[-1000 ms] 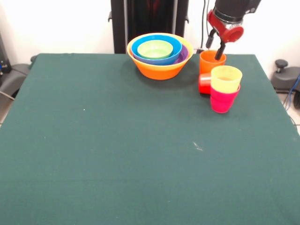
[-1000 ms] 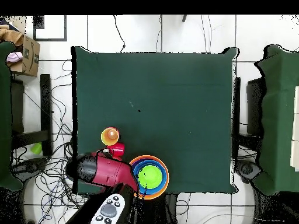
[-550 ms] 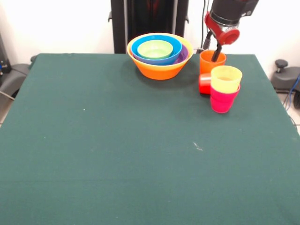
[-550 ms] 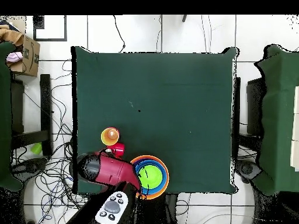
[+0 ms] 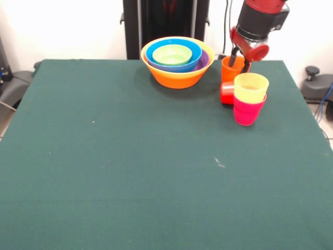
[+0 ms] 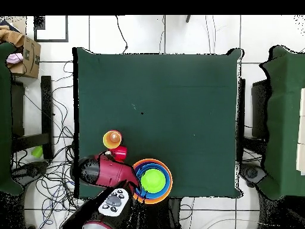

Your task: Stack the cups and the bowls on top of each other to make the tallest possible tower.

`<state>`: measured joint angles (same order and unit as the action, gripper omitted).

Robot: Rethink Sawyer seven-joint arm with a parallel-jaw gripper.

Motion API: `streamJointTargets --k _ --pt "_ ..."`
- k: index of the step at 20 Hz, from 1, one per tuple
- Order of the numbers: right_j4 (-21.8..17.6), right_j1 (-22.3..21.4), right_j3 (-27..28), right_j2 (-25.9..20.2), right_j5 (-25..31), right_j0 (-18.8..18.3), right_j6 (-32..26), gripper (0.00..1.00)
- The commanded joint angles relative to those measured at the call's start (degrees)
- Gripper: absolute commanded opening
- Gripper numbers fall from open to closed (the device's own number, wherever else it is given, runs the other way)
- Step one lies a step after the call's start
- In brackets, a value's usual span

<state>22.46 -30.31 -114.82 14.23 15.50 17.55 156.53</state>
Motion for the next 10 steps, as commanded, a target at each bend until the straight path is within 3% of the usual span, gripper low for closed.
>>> streamJointTargets --k 1,10 --pt "2.3 2.7 -0.2 -8.2 -3.7 0.7 8.3 1.00" --pt "1.6 2.1 -1.1 -8.0 -3.7 0.2 7.5 1.00"
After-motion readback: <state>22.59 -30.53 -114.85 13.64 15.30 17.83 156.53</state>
